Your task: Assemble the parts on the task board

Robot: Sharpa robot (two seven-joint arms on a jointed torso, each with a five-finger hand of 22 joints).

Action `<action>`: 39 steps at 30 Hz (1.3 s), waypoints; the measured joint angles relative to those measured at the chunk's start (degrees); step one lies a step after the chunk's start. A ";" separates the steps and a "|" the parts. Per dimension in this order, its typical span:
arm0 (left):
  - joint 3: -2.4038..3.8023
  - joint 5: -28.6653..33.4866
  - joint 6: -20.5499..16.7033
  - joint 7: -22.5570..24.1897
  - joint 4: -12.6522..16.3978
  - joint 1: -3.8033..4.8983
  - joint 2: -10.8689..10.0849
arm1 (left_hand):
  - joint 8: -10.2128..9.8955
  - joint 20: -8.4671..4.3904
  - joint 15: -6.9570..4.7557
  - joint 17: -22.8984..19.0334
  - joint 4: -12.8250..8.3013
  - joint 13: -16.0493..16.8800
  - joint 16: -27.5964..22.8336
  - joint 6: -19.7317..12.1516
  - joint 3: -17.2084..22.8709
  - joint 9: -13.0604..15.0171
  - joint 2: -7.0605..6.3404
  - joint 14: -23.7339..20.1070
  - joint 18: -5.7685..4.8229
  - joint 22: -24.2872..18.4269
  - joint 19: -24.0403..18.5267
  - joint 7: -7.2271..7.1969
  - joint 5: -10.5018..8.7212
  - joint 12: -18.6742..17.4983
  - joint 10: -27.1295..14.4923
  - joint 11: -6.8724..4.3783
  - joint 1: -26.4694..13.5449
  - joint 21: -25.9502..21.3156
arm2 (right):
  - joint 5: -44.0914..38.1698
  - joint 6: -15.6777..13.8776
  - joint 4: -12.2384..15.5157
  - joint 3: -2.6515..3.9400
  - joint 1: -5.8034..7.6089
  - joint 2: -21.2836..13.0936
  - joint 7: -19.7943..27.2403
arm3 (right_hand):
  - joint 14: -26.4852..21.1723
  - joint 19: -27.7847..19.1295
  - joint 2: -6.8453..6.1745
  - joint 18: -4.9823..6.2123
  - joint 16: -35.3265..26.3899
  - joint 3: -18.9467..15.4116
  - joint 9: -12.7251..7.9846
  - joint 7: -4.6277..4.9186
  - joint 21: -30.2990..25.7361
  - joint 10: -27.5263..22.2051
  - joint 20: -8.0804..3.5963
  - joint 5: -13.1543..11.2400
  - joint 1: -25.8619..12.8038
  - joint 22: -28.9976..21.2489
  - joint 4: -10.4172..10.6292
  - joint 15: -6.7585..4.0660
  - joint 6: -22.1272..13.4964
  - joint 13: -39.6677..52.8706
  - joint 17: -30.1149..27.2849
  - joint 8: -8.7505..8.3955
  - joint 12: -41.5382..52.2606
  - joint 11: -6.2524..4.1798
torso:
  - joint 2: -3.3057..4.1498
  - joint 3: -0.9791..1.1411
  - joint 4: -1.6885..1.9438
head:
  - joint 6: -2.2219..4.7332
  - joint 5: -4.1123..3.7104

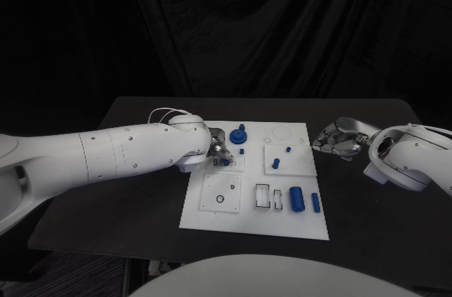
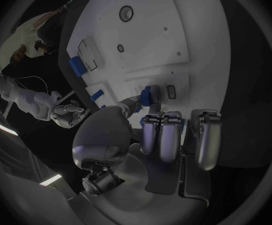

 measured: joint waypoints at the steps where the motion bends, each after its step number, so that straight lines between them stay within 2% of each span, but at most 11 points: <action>1: 0.00 0.00 0.00 0.00 0.00 0.00 0.00 | 0.01 0.00 0.00 0.00 0.00 0.00 0.00 0.00 0.00 0.00 0.00 0.00 0.00 0.00 0.00 0.00 0.00 0.00 0.00 0.00 0.00 0.00 | 0.00 0.02 0.00 0.00 0.00 0.00 -0.01 | 0.00 0.00 0.00 0.00 0.00 0.00 0.00 0.00 0.00 0.00 0.00 0.00 0.00 -0.02 0.00 0.00 0.00 -0.01 0.00 0.00 0.00 0.00 | 0.01 0.01 -0.01 | 0.00 -0.04; 16: 0.02 0.00 0.10 0.03 -0.20 0.00 0.11 | 0.16 0.00 0.00 0.00 -0.16 0.00 0.00 0.20 0.16 0.16 0.03 0.00 0.00 -0.01 0.00 0.20 -0.26 0.00 0.00 0.00 0.03 -0.20 | 0.00 0.25 -0.07 0.00 -0.08 0.09 -0.17 | -0.21 -0.21 0.00 0.00 0.00 0.00 -0.05 0.00 -0.35 -0.21 0.21 0.00 0.00 -0.08 0.00 0.21 0.00 -0.12 0.00 0.00 0.00 0.21 | 0.05 0.04 -0.09 | 0.01 -0.02; 17: 0.03 0.00 0.12 0.03 -0.23 0.00 0.13 | 0.15 0.00 0.00 0.00 -0.16 0.00 0.00 0.21 0.15 0.24 0.03 0.00 0.00 -0.01 0.00 0.21 -1.42 0.00 0.00 0.00 0.03 -0.20 | 0.00 0.26 -0.07 0.00 -0.09 0.10 -0.17 | -0.21 -0.21 0.00 0.00 0.00 0.00 -0.05 0.00 -0.35 -0.20 0.21 0.00 0.00 -0.08 0.00 0.21 0.00 -0.12 0.00 0.00 0.01 0.21 | 0.05 0.04 -0.09 | 0.01 -0.02; 19: 0.03 0.00 0.15 -0.01 -0.30 0.00 0.13 | -0.59 0.00 0.00 0.00 0.97 0.00 0.00 0.30 -0.48 0.41 0.69 0.00 0.00 -0.01 0.00 0.29 -6.35 0.00 0.00 0.00 -0.64 -0.63 | 0.00 0.29 -0.08 0.00 -0.11 0.11 -0.19 | -0.21 -0.21 0.00 0.00 0.00 0.00 -0.05 0.00 -0.35 -0.20 0.21 0.00 0.00 -0.08 0.00 0.21 0.00 -0.12 0.00 0.00 0.01 0.21 | 0.04 0.05 -0.09 | 0.00 -0.05; 21: 0.02 -0.04 0.20 -0.09 -0.40 0.00 0.13 | -1.68 0.00 0.00 0.00 2.29 0.00 0.00 0.23 -1.57 0.34 0.82 0.00 0.00 -0.01 0.00 0.36 -9.52 0.00 0.00 0.00 -1.58 -0.81 | 0.00 0.32 -0.08 0.00 -0.12 0.11 -0.21 | -0.21 -0.21 0.00 0.00 -0.01 0.00 -0.05 0.00 -0.35 -0.20 0.21 0.00 0.00 -0.08 0.00 0.21 0.00 -0.12 0.00 0.00 0.01 0.21 | 0.02 0.05 -0.09 | 0.00 -0.07; 23: 0.00 -0.08 0.25 -0.16 -0.45 0.00 0.11 | -2.38 0.00 0.00 -0.01 3.19 0.00 0.00 0.07 -2.38 -0.20 0.66 0.00 0.00 -0.01 0.00 0.52 -10.92 0.00 -0.02 0.02 -2.44 -0.89 | 0.00 0.35 -0.08 0.00 -0.13 0.11 -0.23 | -0.21 -0.41 0.00 0.00 -0.26 0.00 -0.05 0.00 -0.35 -0.20 0.00 0.00 0.00 -0.16 0.00 0.21 0.00 -0.12 -0.10 0.00 0.01 0.20 | 0.00 0.05 -0.09 | 0.00 -0.08; 25: 0.00 -0.09 0.33 -0.20 -0.45 0.00 0.10 | -3.33 0.00 0.12 0.00 4.57 0.00 0.00 -0.13 -3.76 -0.50 0.25 -0.12 0.00 -0.01 0.00 0.73 -13.04 0.00 -0.02 0.59 -3.55 -1.30 | 0.00 0.39 -0.08 0.00 -0.14 0.11 -0.26 | -0.21 -0.41 0.00 0.01 -0.26 0.00 -0.05 0.00 -0.35 -0.20 0.00 0.00 0.00 -0.16 0.00 0.21 0.00 -0.12 -0.10 0.00 0.01 0.21 | -0.02 0.05 -0.09 | 0.00 -0.06; 30: 0.08 -0.10 0.66 -0.21 -0.47 0.00 0.10 | -3.52 0.52 0.57 0.00 7.09 0.00 0.00 -0.42 -6.35 -0.50 -0.22 -0.14 -0.01 -0.02 0.11 1.20 -15.35 0.00 -0.06 0.96 -5.03 -1.80 | 0.00 0.50 -0.09 0.00 -0.17 0.10 -0.34 | -0.21 -0.41 0.00 0.00 -0.26 0.00 -0.05 0.00 -0.35 -0.20 0.00 0.00 0.00 -0.16 0.00 0.21 0.00 -0.11 -0.10 0.00 0.01 0.20 | -0.03 0.04 -0.10 | 0.00 0.12; 39: 0.15 -0.12 0.95 -0.13 -0.53 0.00 0.06 | -4.19 0.52 0.83 0.04 9.43 0.00 0.00 0.21 -9.14 -0.50 0.10 0.00 -0.01 -0.02 0.11 1.61 -15.46 0.00 -0.04 0.98 -6.26 -2.11 | -0.01 0.74 -0.12 0.00 -0.23 0.10 -0.46 | -0.21 -0.41 0.00 0.00 -0.26 0.00 -0.04 0.00 -0.63 -0.20 0.00 0.00 0.00 -0.16 0.00 0.21 0.00 -0.16 -0.10 0.00 0.01 0.20 | -0.02 0.03 -0.11 | 0.00 0.13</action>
